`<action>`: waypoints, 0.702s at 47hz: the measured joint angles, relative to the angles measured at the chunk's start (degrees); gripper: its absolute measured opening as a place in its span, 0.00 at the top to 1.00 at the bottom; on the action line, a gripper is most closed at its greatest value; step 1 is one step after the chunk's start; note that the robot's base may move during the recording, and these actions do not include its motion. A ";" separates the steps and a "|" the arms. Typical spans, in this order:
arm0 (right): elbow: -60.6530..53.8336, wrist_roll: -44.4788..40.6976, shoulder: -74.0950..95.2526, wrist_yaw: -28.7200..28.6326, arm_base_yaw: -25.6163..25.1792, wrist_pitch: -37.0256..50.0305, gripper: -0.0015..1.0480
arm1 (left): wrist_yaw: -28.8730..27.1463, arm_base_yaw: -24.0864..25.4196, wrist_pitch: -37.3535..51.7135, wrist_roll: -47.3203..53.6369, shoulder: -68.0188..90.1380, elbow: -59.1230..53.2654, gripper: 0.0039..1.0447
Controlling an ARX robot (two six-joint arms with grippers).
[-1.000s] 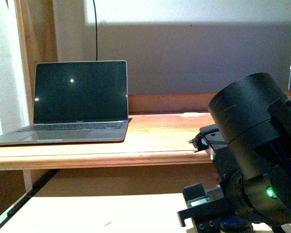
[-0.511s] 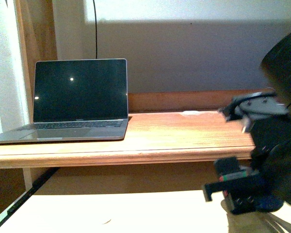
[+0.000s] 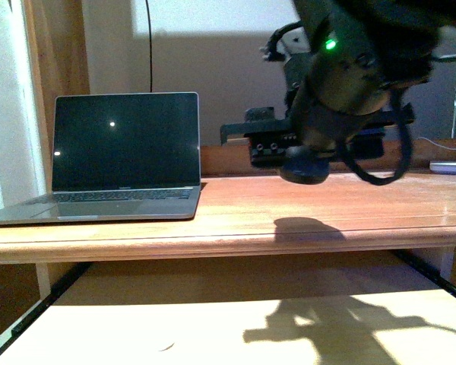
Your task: Place mouse
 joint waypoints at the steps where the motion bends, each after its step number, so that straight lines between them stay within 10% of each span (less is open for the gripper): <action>1: 1.66 -0.15 1.51 0.48 0.07 -0.55 0.46 | 0.00 0.00 0.00 0.00 0.00 0.00 0.07; 29: 29.00 1.16 26.03 5.42 -0.83 -8.55 0.46 | 0.00 0.00 0.00 0.00 0.00 0.00 0.07; 33: 27.34 2.08 25.86 4.13 -1.01 -4.76 0.27 | 0.02 0.00 0.00 0.00 0.00 0.00 0.07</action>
